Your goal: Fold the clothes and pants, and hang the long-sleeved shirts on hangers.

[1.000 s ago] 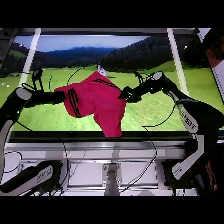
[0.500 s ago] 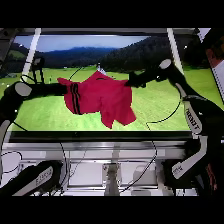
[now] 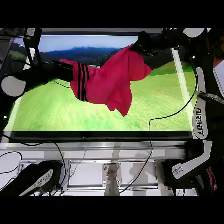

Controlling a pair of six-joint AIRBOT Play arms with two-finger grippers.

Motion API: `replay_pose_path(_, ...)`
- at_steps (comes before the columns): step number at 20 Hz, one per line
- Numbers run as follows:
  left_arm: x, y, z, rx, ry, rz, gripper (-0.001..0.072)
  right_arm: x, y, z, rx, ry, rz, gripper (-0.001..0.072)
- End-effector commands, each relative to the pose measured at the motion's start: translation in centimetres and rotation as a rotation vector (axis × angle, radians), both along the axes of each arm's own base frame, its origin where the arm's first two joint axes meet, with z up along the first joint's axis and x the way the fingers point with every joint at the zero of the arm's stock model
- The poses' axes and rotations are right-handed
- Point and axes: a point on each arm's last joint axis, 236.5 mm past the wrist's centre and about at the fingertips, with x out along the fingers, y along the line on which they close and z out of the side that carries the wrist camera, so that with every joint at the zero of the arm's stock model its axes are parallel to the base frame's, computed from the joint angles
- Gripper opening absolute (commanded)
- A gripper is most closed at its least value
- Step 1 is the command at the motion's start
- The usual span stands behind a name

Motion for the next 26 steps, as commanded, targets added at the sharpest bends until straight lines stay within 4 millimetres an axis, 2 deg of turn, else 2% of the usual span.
replay_pose_path(1, 1.1, 1.2, -0.5, 0.065, -0.012, 0.061, 0.0005, 6.0, -2.5, 0.6, 0.01, -0.161, -0.214, 0.0002)
replay_pose_path(3, 2.1, 1.9, -2.7, 0.071, 0.046, 0.111, 0.0006, 11.7, -5.4, 2.7, 0.063, -0.363, -0.417, 0.0015)
replay_pose_path(4, 2.5, 1.8, -4.0, 0.075, 0.075, 0.112, 0.0006, 13.8, -7.0, 4.1, 0.111, -0.455, -0.514, 0.0212)
replay_pose_path(5, 2.9, 1.7, -5.3, 0.072, 0.107, 0.119, 0.0006, 14.9, -8.1, 4.8, 0.128, -0.51, -0.571, 0.0529)
replay_pose_path(6, 3.3, 1.6, -6.5, 0.071, 0.137, 0.125, 0.0006, 15.2, -8.7, 4.8, 0.124, -0.524, -0.587, 0.0659)
replay_pose_path(8, 3.8, 1.5, -8.4, 0.08, 0.177, 0.127, 0.0006, 14.8, -9.1, 2.8, 0.083, -0.452, -0.547, 0.0656)
replay_pose_path(9, 3.9, 1.5, -9.1, 0.086, 0.189, 0.127, 0.0006, 14.1, -9.1, 1.0, 0.044, -0.386, -0.504, 0.058)
replay_pose_path(11, 4.2, 1.6, -9.9, 0.104, 0.201, 0.129, 0.0006, 11.9, -9.8, -3.6, -0.106, -0.248, -0.397, 0.0117)
replay_pose_path(12, 4.2, 1.6, -10.0, 0.106, 0.203, 0.129, 0.0006, 10.7, -10.5, -5.6, -0.169, -0.178, -0.356, 0.001)
replay_pose_path(15, 4.2, 1.6, -10.0, 0.105, 0.202, 0.129, 0.0006, 5.8, -11.3, -10.2, -0.291, 0.024, -0.184, 0.0004)
replay_pose_path(17, 4.2, 1.6, -10.0, 0.106, 0.203, 0.129, 0.0006, 1.9, -10.7, -13.8, -0.329, 0.178, -0.068, 0.0004)
replay_pose_path(19, 4.3, 1.9, -10.0, 0.125, 0.197, 0.13, 0.0006, -1.7, -8.5, -16.9, -0.297, 0.282, 0.015, 0.0003)
replay_pose_path(21, 4.5, 2.6, -10.1, 0.17, 0.182, 0.134, 0.0006, -4.8, -6.5, -19.0, -0.25, 0.33, 0.027, 0.0003)
replay_pose_path(23, 4.5, 3.0, -10.1, 0.179, 0.18, 0.139, 0.0007, -8.8, -4.4, -20.6, -0.167, 0.359, 0.0, 0.0002)
replay_pose_path(26, 4.5, 3.0, -10.1, 0.179, 0.18, 0.139, 0.0007, -14.3, -2.4, -22.5, -0.004, 0.382, -0.118, 0.0003)
